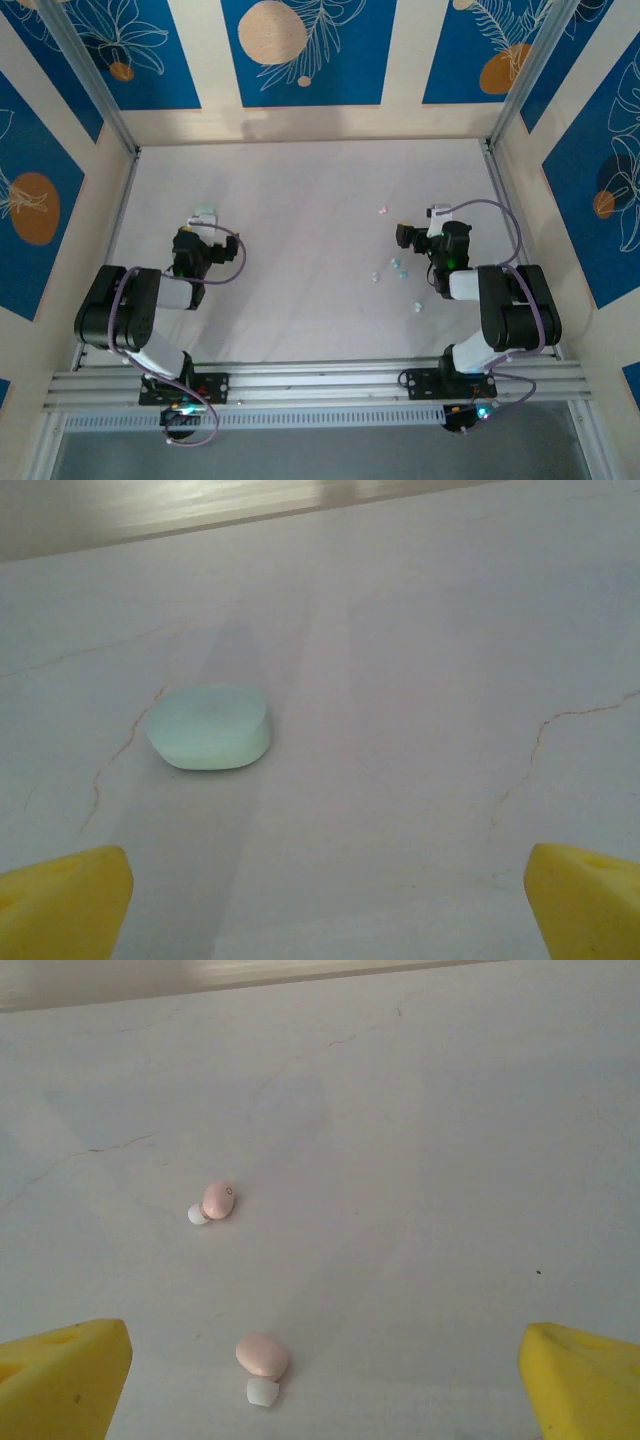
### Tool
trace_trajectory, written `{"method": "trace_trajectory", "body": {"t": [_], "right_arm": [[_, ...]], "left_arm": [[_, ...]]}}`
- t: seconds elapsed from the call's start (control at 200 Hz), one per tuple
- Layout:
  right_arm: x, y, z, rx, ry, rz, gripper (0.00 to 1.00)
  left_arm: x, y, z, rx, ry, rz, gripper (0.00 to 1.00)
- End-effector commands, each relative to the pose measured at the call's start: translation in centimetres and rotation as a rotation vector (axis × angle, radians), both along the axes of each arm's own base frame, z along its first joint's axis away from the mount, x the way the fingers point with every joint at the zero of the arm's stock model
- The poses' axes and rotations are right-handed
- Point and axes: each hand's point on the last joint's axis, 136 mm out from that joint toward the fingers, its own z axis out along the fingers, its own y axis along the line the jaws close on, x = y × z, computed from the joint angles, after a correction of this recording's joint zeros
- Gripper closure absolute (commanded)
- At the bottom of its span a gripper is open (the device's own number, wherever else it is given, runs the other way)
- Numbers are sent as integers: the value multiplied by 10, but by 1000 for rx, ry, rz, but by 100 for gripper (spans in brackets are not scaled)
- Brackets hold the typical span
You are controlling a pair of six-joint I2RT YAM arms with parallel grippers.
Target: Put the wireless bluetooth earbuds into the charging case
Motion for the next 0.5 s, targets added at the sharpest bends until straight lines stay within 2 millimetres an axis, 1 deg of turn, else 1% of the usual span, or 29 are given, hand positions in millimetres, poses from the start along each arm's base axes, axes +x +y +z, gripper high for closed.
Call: {"method": "trace_trajectory", "body": {"t": [0.0,0.495], "right_arm": [[6,3,10,5,-32,16,1],[6,1,10,20,-28,22,1]], "left_arm": [[5,1,11,1,-31,-9,0],[6,1,11,-1,-29,-8,0]]}}
